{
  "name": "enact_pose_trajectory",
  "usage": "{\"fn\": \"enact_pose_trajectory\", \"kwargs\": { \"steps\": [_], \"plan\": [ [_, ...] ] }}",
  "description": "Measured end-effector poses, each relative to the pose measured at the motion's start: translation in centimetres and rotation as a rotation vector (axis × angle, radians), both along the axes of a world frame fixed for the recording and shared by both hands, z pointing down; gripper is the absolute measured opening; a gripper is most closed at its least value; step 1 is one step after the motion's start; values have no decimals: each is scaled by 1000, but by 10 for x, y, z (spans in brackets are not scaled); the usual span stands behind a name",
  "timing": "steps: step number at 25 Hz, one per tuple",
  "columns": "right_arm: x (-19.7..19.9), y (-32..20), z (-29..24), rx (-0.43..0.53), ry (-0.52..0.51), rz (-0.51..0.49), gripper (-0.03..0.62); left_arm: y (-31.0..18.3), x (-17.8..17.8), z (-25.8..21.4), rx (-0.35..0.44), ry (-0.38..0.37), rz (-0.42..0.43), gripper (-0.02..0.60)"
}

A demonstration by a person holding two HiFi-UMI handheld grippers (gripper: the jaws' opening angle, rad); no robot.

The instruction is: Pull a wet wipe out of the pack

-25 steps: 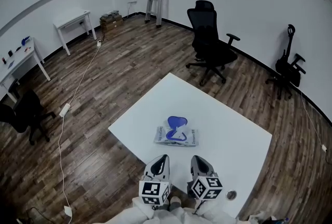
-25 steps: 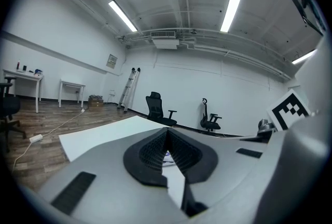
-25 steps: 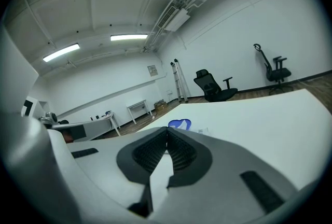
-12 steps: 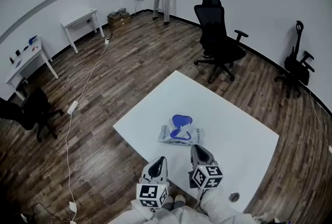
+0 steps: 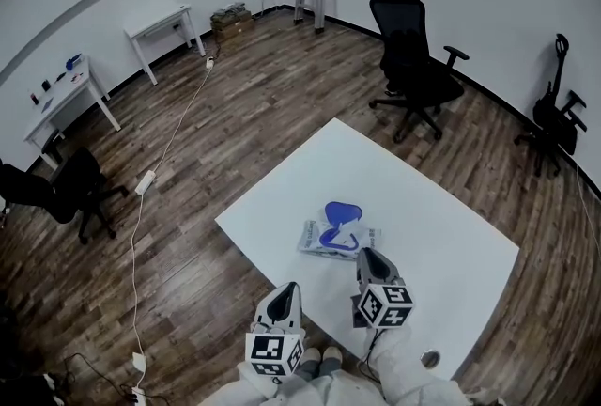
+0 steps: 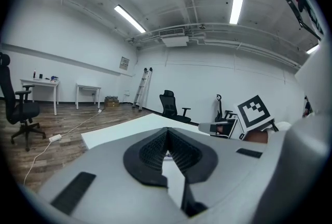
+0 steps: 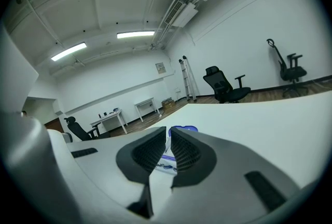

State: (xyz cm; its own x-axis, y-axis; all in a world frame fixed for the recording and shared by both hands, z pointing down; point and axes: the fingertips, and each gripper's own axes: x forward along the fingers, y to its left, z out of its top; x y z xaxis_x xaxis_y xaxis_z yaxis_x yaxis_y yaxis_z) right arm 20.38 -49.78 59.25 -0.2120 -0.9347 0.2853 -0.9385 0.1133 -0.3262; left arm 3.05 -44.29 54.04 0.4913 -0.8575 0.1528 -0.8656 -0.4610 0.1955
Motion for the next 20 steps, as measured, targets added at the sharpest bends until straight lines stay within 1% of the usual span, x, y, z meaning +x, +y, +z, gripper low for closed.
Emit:
{"fn": "enact_pose_trajectory", "kwargs": {
  "steps": [20],
  "plan": [
    [10, -29, 21, -55, 0, -20, 78, 2, -11, 4, -15, -12, -73, 0]
  ]
}}
